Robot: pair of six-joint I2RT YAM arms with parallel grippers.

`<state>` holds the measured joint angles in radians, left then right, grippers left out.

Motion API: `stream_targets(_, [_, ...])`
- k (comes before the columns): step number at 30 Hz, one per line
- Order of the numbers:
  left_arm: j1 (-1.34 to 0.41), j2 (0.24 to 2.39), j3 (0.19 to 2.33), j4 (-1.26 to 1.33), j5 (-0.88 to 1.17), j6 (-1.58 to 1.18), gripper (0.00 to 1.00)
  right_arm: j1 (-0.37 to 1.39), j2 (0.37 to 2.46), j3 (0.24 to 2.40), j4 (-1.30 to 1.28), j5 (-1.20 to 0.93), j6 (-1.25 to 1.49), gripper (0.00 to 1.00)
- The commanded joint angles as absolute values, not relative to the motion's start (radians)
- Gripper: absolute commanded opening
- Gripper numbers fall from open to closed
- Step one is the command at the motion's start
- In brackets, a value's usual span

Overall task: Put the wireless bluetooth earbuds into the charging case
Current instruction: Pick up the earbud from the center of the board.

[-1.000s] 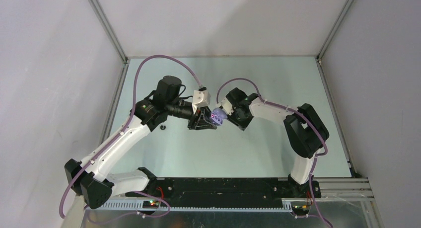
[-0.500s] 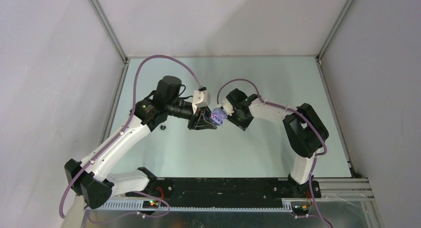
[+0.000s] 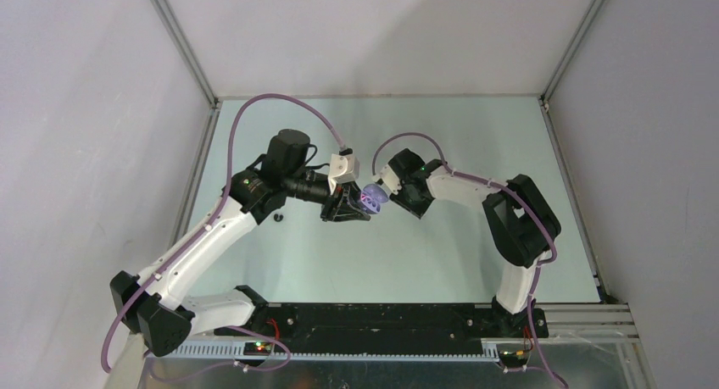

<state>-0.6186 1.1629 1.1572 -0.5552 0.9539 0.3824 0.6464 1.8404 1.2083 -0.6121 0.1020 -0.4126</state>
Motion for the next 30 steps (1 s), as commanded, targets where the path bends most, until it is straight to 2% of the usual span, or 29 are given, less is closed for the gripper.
stream_targets(1, [-0.614, 1.145, 1.147, -0.529, 0.966, 0.379, 0.1, 0.638, 1.856, 1.209, -0.576, 0.127, -0.443, 0.35])
stream_targets(12, [-0.613, 1.151, 1.15, -0.53, 0.97, 0.376, 0.1, 0.613, 1.852, 1.209, -0.528, 0.128, -0.5, 0.24])
stream_targets(30, [-0.614, 1.167, 1.157, -0.53, 0.974, 0.375, 0.1, 0.586, 1.869, 1.255, -0.505, 0.149, -0.466, 0.2])
